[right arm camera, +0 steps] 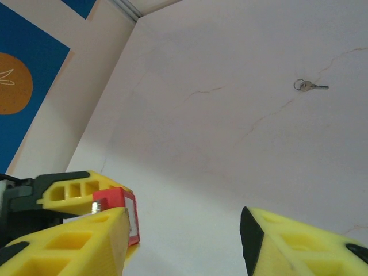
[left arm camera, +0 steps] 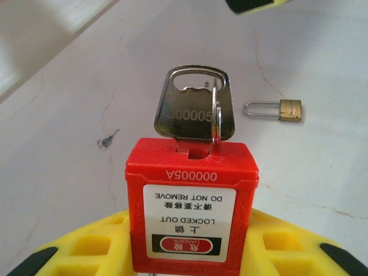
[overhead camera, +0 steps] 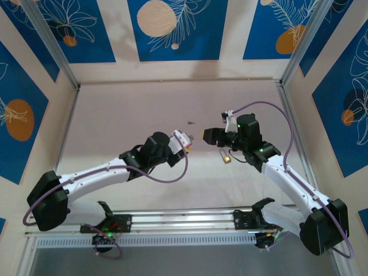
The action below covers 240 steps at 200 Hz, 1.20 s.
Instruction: Unlock with the key
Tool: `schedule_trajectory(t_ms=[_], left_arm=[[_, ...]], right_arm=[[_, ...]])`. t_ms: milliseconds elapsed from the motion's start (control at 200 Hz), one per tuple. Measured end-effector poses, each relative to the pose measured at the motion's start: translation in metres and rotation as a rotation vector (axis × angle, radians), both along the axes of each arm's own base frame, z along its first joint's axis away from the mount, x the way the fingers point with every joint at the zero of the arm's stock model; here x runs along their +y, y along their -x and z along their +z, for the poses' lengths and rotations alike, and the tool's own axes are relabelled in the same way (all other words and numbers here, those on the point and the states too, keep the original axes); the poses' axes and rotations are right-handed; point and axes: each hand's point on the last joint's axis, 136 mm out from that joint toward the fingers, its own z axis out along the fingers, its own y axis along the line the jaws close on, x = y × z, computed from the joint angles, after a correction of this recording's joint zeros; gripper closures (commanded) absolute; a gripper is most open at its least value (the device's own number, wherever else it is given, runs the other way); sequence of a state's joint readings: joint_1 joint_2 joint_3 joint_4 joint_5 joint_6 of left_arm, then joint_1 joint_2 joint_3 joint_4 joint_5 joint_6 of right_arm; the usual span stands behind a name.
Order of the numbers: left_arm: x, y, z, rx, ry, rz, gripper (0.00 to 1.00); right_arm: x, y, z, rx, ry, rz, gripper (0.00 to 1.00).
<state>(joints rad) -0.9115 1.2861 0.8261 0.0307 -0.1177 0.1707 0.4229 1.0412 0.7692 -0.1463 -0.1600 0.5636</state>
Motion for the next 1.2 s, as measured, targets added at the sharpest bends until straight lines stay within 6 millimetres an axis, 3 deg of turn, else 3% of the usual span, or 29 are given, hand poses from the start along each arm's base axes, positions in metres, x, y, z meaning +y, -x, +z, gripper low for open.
schedule_trajectory(t_ms=[310,595,880,995,1201], left_arm=[[0.001,-0.011,0.005,-0.098,-0.182,-0.020,0.67],[0.002,-0.018,0.006,-0.382,-0.438,-0.022,0.67],[0.003,-0.013,-0.026,-0.705,-0.737,-0.063,0.67],[0.004,-0.014,-0.030,-0.791,-0.823,-0.057,0.67],[-0.002,-0.018,-0.022,-0.931,-0.886,-0.008,0.67]], right_arm=[[-0.003,-0.001,0.001,0.012,-0.018,0.001,0.44],[-0.010,-0.005,0.002,0.022,-0.037,-0.017,0.44],[-0.007,-0.006,-0.005,0.059,-0.053,-0.001,0.43],[-0.002,-0.004,-0.010,0.076,-0.063,0.026,0.43],[0.010,0.010,-0.033,0.124,-0.080,0.104,0.55]])
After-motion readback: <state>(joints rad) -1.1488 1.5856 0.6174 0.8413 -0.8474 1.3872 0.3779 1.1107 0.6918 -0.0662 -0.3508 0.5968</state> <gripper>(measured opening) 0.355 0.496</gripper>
